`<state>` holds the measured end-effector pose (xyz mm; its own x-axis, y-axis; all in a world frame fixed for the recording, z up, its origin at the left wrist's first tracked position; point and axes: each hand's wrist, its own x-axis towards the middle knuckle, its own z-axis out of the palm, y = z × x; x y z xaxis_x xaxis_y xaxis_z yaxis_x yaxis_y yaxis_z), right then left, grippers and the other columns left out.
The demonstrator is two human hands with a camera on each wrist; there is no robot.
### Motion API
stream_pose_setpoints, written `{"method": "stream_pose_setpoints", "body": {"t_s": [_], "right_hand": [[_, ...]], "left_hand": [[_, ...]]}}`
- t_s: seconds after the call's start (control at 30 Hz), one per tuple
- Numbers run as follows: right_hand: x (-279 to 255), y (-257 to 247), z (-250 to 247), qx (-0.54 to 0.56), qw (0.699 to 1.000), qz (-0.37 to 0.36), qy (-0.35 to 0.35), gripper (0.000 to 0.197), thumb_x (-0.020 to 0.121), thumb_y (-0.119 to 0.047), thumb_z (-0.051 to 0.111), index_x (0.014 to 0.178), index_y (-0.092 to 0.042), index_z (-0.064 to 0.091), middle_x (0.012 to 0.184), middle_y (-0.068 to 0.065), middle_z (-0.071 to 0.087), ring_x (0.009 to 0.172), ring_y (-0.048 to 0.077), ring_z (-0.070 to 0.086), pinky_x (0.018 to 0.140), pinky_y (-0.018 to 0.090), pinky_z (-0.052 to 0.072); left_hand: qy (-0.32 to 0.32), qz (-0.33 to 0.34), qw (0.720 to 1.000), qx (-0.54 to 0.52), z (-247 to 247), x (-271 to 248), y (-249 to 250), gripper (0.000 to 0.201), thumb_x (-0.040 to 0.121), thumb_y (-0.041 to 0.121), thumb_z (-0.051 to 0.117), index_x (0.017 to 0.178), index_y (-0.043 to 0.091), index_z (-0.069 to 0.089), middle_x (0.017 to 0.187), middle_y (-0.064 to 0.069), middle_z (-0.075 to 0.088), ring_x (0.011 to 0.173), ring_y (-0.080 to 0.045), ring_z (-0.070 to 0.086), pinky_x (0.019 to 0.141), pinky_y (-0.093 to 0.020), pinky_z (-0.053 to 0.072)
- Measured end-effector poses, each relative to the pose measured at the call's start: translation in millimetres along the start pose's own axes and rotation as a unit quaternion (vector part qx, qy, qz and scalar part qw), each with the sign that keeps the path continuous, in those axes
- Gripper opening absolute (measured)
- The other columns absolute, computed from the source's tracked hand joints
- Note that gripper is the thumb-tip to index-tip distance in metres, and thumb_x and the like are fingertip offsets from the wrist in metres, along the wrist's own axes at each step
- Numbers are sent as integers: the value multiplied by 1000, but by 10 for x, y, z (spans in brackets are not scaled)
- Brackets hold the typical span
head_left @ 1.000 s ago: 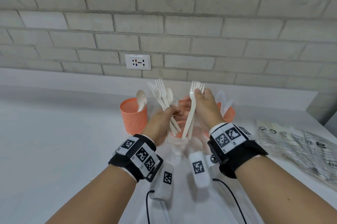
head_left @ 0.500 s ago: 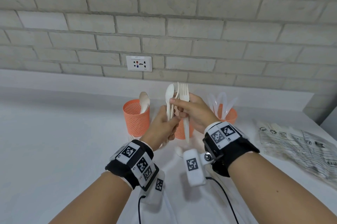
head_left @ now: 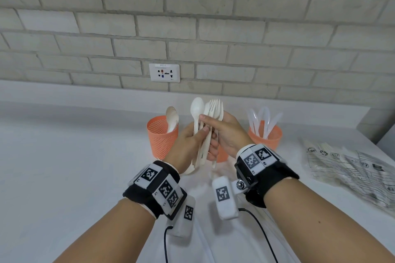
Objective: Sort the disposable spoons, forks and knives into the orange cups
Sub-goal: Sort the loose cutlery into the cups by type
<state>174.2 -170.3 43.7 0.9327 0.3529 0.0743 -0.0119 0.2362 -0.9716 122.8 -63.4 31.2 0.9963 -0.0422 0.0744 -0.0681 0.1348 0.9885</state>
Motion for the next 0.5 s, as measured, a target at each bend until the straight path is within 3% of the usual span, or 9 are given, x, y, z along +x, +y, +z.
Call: {"method": "stream_pose_setpoints", "body": {"t_s": [0.1, 0.17, 0.23, 0.3, 0.37, 0.5], "right_hand": [[28, 33, -9, 29, 999, 26, 3, 11, 88, -15, 63, 83, -8, 55, 48, 4, 50, 34, 14, 44, 35, 21, 39], [65, -9, -17, 37, 998, 17, 39, 7, 89, -13, 61, 87, -11, 55, 62, 2, 55, 53, 15, 54, 53, 30, 52], [155, -124, -88, -42, 994, -33, 98, 6, 90, -16, 59, 92, -14, 54, 73, -1, 56, 69, 15, 57, 73, 32, 55], [263, -306, -171, -97, 978, -110, 149, 6, 93, -15, 55, 95, -17, 50, 75, -1, 56, 70, 12, 57, 73, 26, 53], [384, -426, -235, -94, 968, -155, 173, 11, 94, -12, 53, 99, -21, 48, 79, 0, 57, 72, 11, 59, 77, 25, 50], [539, -283, -263, -155, 966, -126, 164, 22, 91, -8, 55, 112, -10, 47, 90, 9, 58, 71, 13, 61, 71, 23, 50]], "left_hand": [[20, -14, 1000, -16, -28, 9, -21, 29, 100, 20, 39, 100, -4, 57, 73, -19, 63, 56, -25, 62, 56, -34, 57], [57, -11, 998, -22, -64, 19, -31, 25, 100, 17, 39, 93, 1, 57, 73, -14, 65, 61, -24, 63, 59, -32, 56], [98, -6, 995, -18, -141, 36, -36, 21, 99, 14, 40, 87, 7, 56, 75, -7, 63, 64, -19, 62, 61, -28, 55], [107, -8, 994, -9, -230, 49, -32, 19, 99, 15, 40, 88, 10, 56, 77, -6, 59, 61, -18, 59, 58, -28, 53], [95, -10, 995, 18, -294, 36, -18, 18, 99, 18, 41, 93, 12, 57, 72, -3, 55, 53, -16, 52, 48, -21, 46], [57, -7, 998, 19, -350, 13, -18, 17, 100, 21, 41, 96, 15, 57, 63, 2, 43, 44, -8, 37, 46, -20, 38]]}}
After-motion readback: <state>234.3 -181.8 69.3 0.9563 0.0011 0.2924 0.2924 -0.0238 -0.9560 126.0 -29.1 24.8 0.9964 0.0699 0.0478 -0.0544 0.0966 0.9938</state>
